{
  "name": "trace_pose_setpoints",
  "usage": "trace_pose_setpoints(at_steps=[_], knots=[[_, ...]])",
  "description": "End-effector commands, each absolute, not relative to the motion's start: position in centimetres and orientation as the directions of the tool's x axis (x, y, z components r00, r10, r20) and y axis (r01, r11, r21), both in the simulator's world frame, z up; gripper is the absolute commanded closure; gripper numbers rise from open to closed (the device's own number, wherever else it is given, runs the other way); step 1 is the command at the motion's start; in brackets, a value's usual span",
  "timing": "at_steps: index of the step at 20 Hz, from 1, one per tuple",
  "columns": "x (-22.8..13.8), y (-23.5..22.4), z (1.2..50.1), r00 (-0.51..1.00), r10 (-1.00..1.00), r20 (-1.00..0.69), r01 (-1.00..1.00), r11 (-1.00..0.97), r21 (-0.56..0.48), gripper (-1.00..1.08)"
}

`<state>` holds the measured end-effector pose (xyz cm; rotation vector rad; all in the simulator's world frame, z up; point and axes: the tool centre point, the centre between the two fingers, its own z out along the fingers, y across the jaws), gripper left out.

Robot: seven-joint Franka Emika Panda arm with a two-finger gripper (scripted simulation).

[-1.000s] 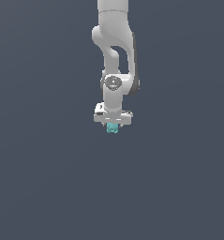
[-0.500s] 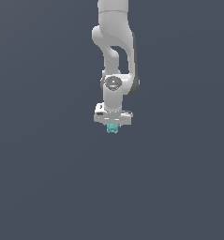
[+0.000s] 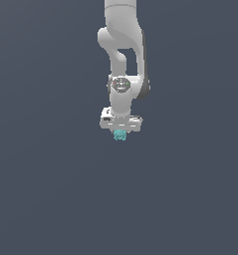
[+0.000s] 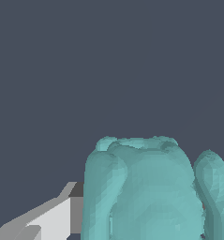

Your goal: Pick up the object and move it to a goal position.

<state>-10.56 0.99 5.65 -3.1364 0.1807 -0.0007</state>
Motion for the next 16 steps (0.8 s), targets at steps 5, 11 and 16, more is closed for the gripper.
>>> trace_pose_setpoints(at_steps=[5, 11, 16], knots=[[-9.9, 1.8, 9.4, 0.993, -0.115, 0.001, -0.115, -0.993, 0.0, 1.08], [-9.0, 2.9, 14.6, 0.993, -0.115, 0.001, -0.115, -0.993, 0.0, 1.08], [-8.1, 4.0, 19.6, 0.993, -0.115, 0.001, -0.115, -0.993, 0.0, 1.08]])
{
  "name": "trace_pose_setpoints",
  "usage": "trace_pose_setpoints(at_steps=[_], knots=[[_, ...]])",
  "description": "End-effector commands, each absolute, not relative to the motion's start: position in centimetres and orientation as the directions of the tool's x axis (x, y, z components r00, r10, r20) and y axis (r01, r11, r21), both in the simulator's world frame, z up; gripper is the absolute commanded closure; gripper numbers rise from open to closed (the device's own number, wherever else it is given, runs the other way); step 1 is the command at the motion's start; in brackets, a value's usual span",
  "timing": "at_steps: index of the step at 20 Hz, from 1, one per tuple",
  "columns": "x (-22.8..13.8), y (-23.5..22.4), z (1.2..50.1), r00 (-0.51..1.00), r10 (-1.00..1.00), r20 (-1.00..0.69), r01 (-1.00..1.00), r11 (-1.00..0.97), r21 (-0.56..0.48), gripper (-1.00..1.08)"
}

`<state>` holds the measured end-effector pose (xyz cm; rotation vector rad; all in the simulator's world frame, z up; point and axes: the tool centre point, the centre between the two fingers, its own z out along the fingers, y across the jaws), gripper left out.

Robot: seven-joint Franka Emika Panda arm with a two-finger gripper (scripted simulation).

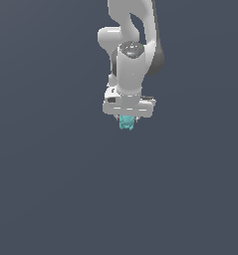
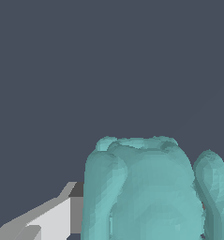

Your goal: Pick up the object and move it to a goal position.

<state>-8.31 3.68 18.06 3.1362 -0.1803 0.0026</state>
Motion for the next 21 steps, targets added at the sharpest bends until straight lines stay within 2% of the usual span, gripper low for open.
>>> trace_pose_setpoints(at_steps=[1, 11, 21], knots=[[-7.9, 4.2, 20.6, 0.993, -0.115, 0.001, -0.115, -0.993, 0.0, 1.08], [-6.2, 5.9, 28.0, 0.993, -0.115, 0.0, -0.115, -0.993, 0.0, 1.08], [-5.5, 6.4, 30.3, 0.993, -0.115, 0.0, -0.115, -0.993, 0.0, 1.08]])
